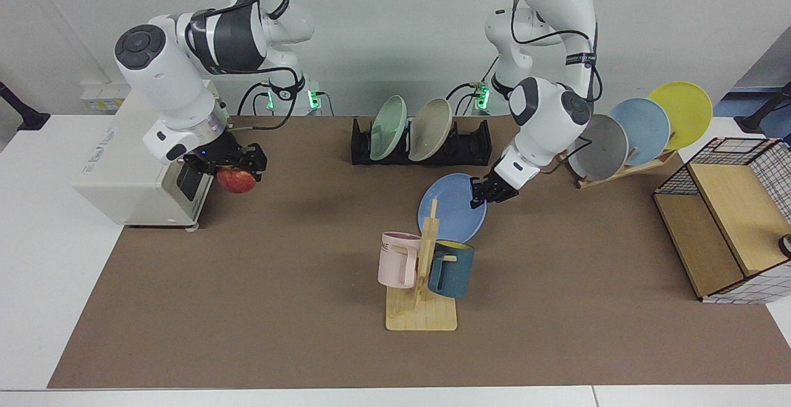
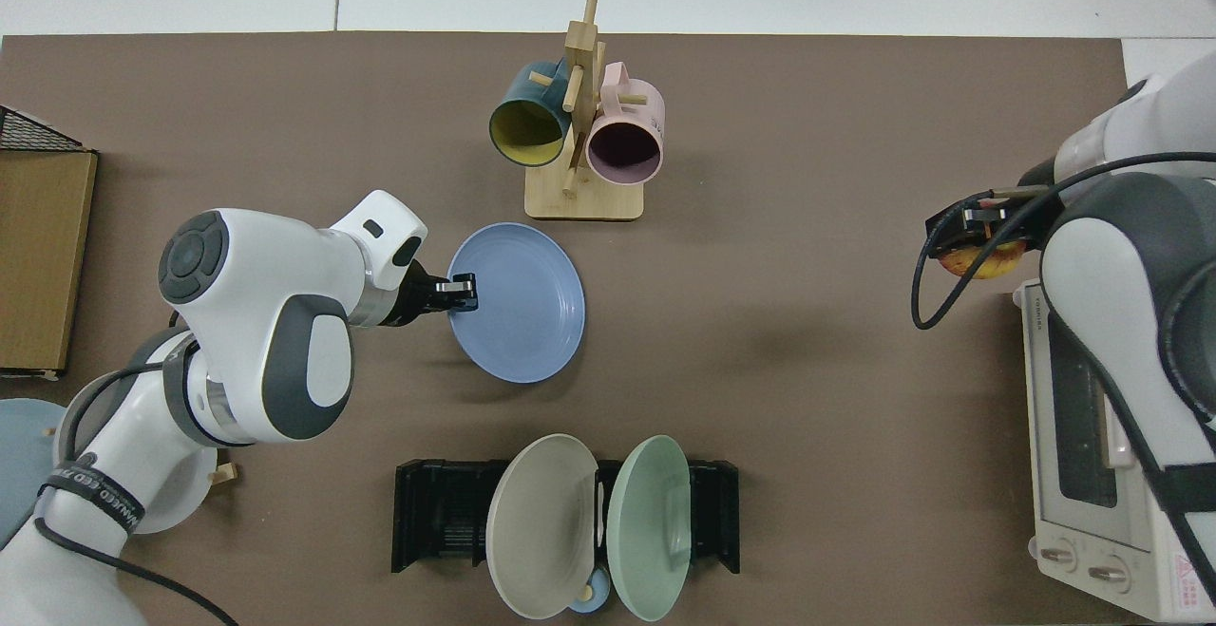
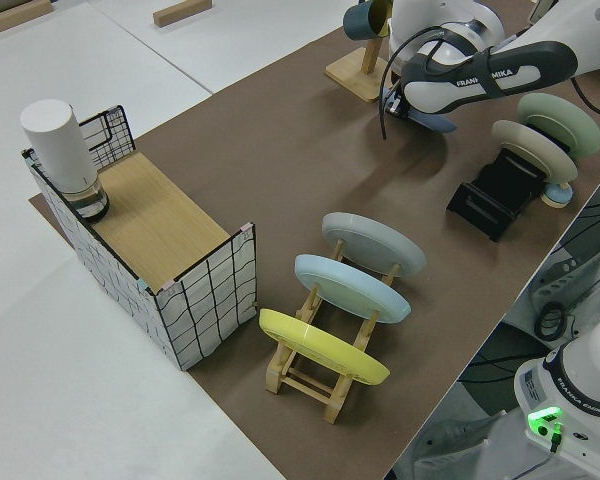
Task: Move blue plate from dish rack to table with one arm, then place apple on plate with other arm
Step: 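Lower the blue plate onto the table and open the left gripper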
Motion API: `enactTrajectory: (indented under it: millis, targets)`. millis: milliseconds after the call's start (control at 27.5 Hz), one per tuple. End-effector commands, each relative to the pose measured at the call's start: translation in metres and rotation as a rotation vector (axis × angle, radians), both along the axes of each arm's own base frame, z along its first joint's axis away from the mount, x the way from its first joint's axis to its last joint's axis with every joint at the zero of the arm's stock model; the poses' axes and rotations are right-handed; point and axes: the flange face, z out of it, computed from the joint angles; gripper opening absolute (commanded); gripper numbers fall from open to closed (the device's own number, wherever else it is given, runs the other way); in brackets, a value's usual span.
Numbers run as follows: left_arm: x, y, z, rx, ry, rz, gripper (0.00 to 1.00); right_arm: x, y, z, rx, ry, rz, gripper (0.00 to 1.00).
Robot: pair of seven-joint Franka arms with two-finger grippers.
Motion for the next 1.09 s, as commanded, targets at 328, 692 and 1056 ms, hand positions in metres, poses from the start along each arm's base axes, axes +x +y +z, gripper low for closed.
enactTrajectory:
  millis: [328, 692, 1056]
  targets:
    - [-0.029, -0.075, -0.011, -0.017, -0.017, -0.099, 0.06, 0.0, 0.023, -0.001, 0.011, 0.008, -0.09, 0.0]
    - [-0.03, -0.074, -0.009, 0.04, -0.031, -0.141, 0.6, -0.002, 0.027, -0.004, 0.011, 0.014, -0.084, 0.0]
    - [-0.023, -0.032, 0.055, 0.221, 0.01, -0.192, 0.58, -0.004, 0.049, -0.009, 0.032, 0.019, -0.063, 0.0]
